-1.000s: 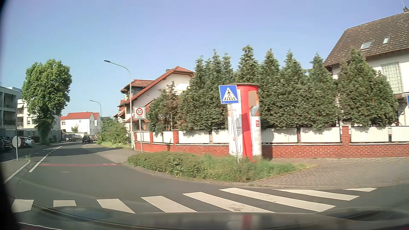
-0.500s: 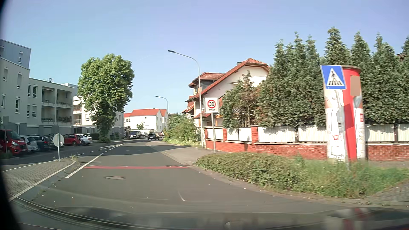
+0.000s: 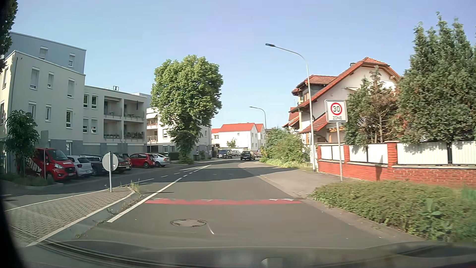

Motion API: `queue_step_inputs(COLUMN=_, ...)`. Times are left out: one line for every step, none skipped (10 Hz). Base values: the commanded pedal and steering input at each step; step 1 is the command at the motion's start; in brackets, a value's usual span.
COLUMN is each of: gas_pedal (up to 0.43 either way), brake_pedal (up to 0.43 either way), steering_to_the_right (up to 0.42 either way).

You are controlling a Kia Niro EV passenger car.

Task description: Follow the waypoints while adhering to traffic rules and regulations

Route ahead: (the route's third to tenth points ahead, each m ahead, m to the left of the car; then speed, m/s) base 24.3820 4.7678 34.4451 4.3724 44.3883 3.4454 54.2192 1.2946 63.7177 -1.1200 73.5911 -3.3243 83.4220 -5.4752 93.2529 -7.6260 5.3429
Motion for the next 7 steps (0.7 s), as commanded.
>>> queue_step_inputs(gas_pedal=0.24, brake_pedal=0.03, steering_to_the_right=-0.193)
queue_step_inputs(gas_pedal=0.26, brake_pedal=0.03, steering_to_the_right=-0.142)
queue_step_inputs(gas_pedal=0.268, brake_pedal=0.03, steering_to_the_right=-0.101)
queue_step_inputs(gas_pedal=0.268, brake_pedal=0.03, steering_to_the_right=-0.065)
queue_step_inputs(gas_pedal=0.28, brake_pedal=0.03, steering_to_the_right=-0.045)
queue_step_inputs(gas_pedal=0.287, brake_pedal=0.03, steering_to_the_right=-0.023)
queue_step_inputs(gas_pedal=0.287, brake_pedal=0.03, steering_to_the_right=-0.008)
